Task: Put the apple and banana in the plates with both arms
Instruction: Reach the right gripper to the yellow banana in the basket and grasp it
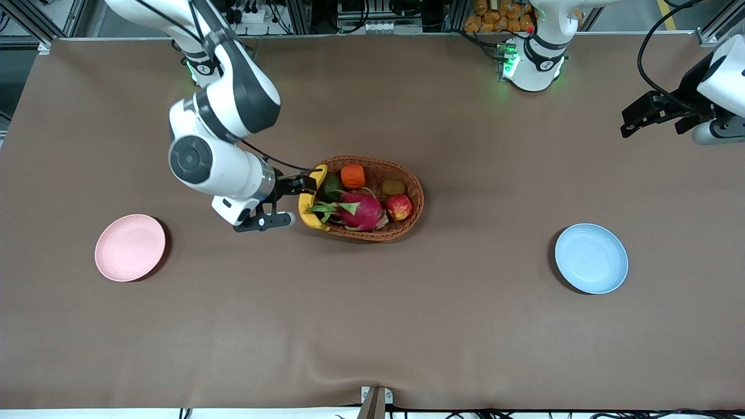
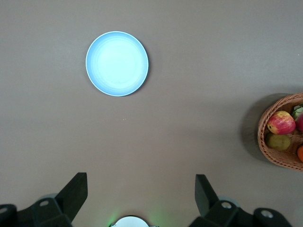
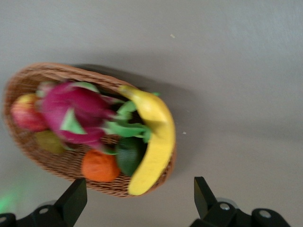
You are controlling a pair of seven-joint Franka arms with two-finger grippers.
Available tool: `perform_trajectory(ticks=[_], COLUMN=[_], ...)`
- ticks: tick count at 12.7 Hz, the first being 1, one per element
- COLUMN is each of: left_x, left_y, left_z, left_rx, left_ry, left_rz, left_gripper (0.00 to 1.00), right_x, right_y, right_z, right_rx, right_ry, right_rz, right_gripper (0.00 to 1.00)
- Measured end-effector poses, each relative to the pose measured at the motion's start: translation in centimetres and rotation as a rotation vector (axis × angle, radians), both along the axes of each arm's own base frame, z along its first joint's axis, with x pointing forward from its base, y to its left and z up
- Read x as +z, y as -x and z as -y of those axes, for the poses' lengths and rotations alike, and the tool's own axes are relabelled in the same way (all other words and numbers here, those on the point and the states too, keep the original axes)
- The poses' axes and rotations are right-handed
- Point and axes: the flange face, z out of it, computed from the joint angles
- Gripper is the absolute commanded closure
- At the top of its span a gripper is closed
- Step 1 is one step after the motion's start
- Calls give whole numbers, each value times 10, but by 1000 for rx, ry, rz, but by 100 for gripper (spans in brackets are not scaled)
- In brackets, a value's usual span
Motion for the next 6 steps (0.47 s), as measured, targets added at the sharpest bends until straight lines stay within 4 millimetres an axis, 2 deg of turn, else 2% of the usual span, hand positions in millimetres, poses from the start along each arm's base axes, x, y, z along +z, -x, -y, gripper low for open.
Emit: perform_trajectory(ticks=[2,4,6], left_x=[-4,-10,-13], left_y=[-2,-6,-7], left_z=[3,3,8], left_rx=[5,4,-6], left_ry=[0,0,1], left_rz=[-8,-19,-22], left_gripper=[0,0,0], right_x=[-37,-68,-86], right_y=[10,23,35], right_z=[16,23,21], right_rx=[-25,-41,-48], right_ry=[29,45,58], right_rz=[-38,-41,-45], right_gripper=[0,0,0])
